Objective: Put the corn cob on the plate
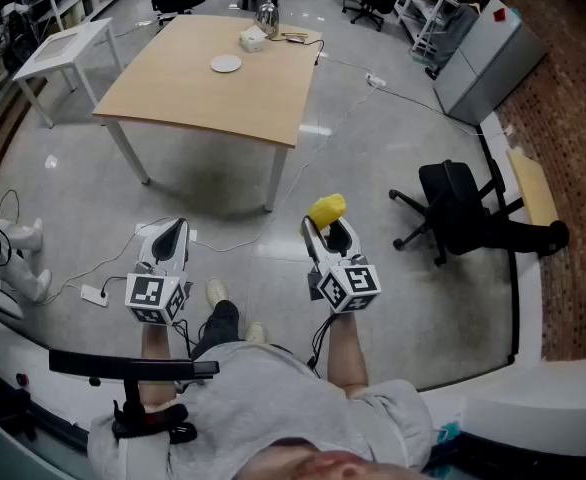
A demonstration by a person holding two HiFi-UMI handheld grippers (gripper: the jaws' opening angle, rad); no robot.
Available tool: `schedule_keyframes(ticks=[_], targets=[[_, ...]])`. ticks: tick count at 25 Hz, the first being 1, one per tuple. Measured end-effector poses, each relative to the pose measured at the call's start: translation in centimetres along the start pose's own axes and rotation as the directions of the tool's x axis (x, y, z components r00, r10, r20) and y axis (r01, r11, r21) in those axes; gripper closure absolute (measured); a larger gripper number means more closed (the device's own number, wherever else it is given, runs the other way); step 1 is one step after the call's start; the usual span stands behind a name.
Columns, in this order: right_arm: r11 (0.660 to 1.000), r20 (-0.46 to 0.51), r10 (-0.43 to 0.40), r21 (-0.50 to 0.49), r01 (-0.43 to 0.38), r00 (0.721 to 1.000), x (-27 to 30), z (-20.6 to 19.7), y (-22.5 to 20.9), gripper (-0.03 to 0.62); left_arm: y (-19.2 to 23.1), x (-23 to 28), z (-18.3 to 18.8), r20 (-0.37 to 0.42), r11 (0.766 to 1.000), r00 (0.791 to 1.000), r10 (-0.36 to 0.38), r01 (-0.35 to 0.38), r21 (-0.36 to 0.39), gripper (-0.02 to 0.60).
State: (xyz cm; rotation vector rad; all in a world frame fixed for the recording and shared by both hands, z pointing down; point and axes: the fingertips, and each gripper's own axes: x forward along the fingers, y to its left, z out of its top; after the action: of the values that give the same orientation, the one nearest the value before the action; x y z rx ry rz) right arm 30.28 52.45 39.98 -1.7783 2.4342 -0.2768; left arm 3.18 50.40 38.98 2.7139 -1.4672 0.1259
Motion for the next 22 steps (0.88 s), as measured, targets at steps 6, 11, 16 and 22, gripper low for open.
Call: schedule_keyframes(ticks=[6,11,16,22], targets=[[1.0,0.006,0.007,0.003,-0.007,1.0,0.8,-0.1,0.2,0.362,0.6,-0.3,-0.1,-0.01,1.0,1.0,0.018,-0.018,-0.012,0.561],[1.0,0.015,0.013,0.007,-0.013,1.0,1.1,-0.4,0.3,0.362,1.2,-0.9,-0.2,0.004,0.999,0.999,0.035,-0.035,0.003,0.561],[0.999,0.018,0.033,0.0,-0.033,0.999,2.1,0.1,0.9,0.362,1.9,-1.2,0.7,-0.002,0.998,0.998,0.062,-0.062,0.006,0.561],[0.999,0.016,0.052,-0.004,-0.052,0.999,6.3,0.4,3.2,0.362,6.5,-0.7,1.4,0.0,0.996,0.996,0.086,-0.086,0.01,0.561]])
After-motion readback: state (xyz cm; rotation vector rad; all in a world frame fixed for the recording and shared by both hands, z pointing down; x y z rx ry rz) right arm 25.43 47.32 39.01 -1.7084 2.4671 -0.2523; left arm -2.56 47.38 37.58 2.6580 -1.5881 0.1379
